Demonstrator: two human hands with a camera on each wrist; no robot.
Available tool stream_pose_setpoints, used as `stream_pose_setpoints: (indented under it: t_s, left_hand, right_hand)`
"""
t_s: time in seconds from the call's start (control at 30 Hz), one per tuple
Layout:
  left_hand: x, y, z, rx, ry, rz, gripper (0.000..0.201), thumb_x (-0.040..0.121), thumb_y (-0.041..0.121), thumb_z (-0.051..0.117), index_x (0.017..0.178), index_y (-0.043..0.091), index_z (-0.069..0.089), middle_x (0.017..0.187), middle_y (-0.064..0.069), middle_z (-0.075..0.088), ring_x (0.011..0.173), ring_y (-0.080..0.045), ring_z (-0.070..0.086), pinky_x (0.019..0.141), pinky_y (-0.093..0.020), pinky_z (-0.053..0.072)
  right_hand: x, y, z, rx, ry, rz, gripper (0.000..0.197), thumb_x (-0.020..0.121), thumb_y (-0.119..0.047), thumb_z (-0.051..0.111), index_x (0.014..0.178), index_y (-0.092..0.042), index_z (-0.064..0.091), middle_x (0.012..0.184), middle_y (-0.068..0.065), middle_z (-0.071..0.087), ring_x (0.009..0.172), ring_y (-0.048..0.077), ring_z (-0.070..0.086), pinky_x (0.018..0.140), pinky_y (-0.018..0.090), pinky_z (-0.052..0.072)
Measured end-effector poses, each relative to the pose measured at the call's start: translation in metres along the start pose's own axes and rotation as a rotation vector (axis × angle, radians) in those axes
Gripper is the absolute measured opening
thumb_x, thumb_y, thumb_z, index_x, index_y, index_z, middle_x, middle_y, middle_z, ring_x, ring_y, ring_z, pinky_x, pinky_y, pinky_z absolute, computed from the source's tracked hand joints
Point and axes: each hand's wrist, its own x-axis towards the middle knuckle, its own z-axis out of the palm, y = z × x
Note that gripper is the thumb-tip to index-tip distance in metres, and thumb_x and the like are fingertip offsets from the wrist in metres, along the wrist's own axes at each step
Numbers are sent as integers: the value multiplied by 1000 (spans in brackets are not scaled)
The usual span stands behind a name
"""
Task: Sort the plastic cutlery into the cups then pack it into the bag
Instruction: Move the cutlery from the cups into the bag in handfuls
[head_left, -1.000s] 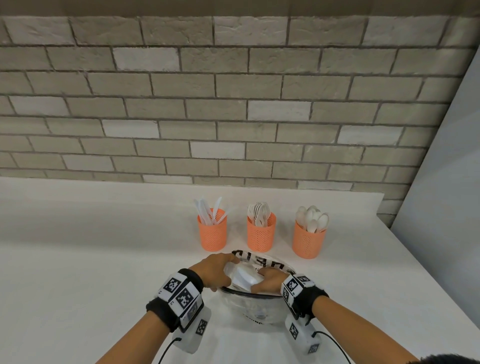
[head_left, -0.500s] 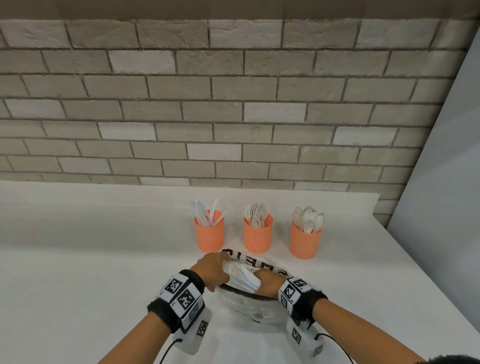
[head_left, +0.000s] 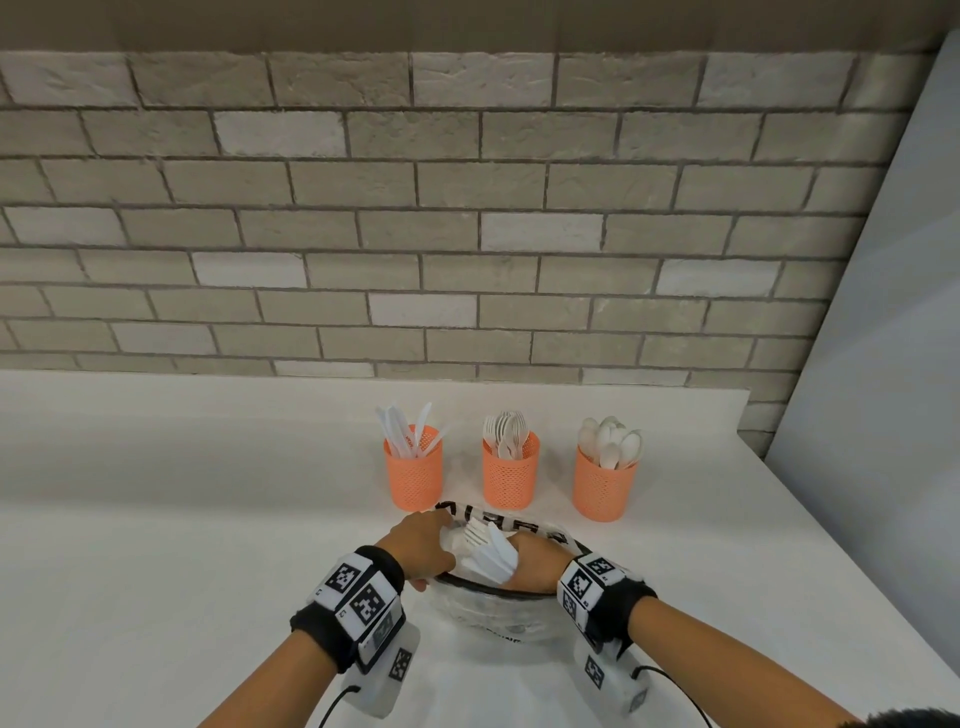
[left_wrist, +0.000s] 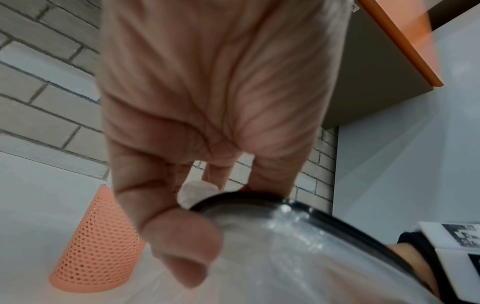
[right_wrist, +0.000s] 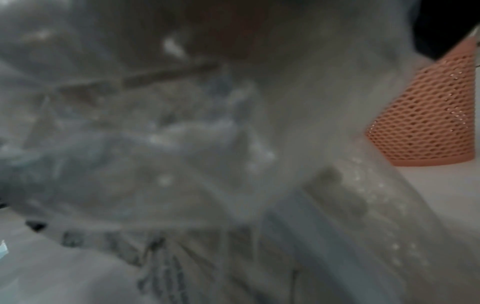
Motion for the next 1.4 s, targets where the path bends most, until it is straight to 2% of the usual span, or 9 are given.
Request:
stream_pose_setpoints:
  t_s: [0.1, 0.3, 0.53, 0.7, 0.83, 1.03, 1.13, 1.3, 1.4]
  left_hand:
    - [-1, 0, -1, -1, 1, -6, 57, 88, 9, 50, 142, 18, 31, 139, -11, 38, 80, -18, 54, 50, -15, 49]
    - [-2, -1, 0, -25, -9, -6, 59, 87, 8, 50, 142, 15, 31, 135, -12, 43, 68, -15, 58, 49, -14, 50]
    - [-4, 0, 5, -37, -151, -21, 60, 87, 12, 53, 143, 20, 33, 121, -7, 50, 72, -14, 62, 57, -16, 54]
    - [-9, 11, -17, 348, 30, 48, 49, 90, 38, 53, 135, 21, 45, 141, -3, 46, 126, -22, 46, 105, -31, 37]
    - [-4, 31, -28, -219, 341, 262, 25, 95, 28, 48, 108, 13, 63, 112, -6, 62, 97, -16, 57, 89, -28, 46]
    - [3, 63, -10, -1461, -273, -22, 50, 100, 37, 33, 110, -9, 51, 116, -27, 57, 103, -35, 58, 88, -40, 48]
    - [10, 70, 3, -1626, -382, -115, 57, 100, 40, 30, 108, -13, 49, 111, -31, 55, 99, -39, 57, 91, -45, 47]
    - [6, 92, 2, -1843, -361, -75, 48, 102, 30, 27, 121, -7, 49, 99, -26, 62, 94, -34, 58, 59, -49, 56]
    - [4, 98, 2, -1755, -315, -76, 40, 100, 30, 30, 99, 3, 60, 72, -17, 72, 84, -29, 59, 70, -42, 53]
  right_hand:
    - [-2, -2, -2, 72, 4, -47, 33, 81, -24, 67, 113, -17, 60, 111, 6, 66, 105, 23, 60, 87, 27, 47]
    - [-7, -15, -6, 275, 71, -87, 33, 80, -12, 64, 111, -13, 54, 85, -3, 54, 63, 7, 51, 52, 13, 43]
    - [-15, -27, -35, 528, 116, -182, 22, 83, -2, 59, 69, -17, 51, 43, -8, 53, 38, 0, 49, 60, 24, 47]
    - [-24, -35, -79, 842, 293, -203, 15, 89, -6, 56, 76, -13, 53, 45, -6, 51, 43, 9, 50, 54, 24, 49]
    - [-31, -48, -111, 1140, 497, -235, 23, 88, -4, 56, 68, -12, 49, 40, -5, 44, 36, 9, 41, 42, 21, 42]
    - [-41, -71, -126, 1257, 662, -316, 29, 86, 0, 55, 62, -12, 44, 37, -4, 39, 31, 10, 36, 38, 19, 36]
    - [-46, -79, -117, 1114, 716, -355, 28, 85, -2, 61, 61, -11, 49, 39, -2, 44, 34, 12, 41, 42, 21, 42]
    - [-46, -81, -88, 1071, 761, -257, 19, 79, 0, 68, 69, -11, 56, 55, 4, 56, 50, 13, 57, 55, 23, 51]
    - [-43, -77, -71, 1104, 812, -178, 24, 78, -1, 70, 71, -16, 54, 62, 0, 60, 59, 12, 60, 54, 14, 50]
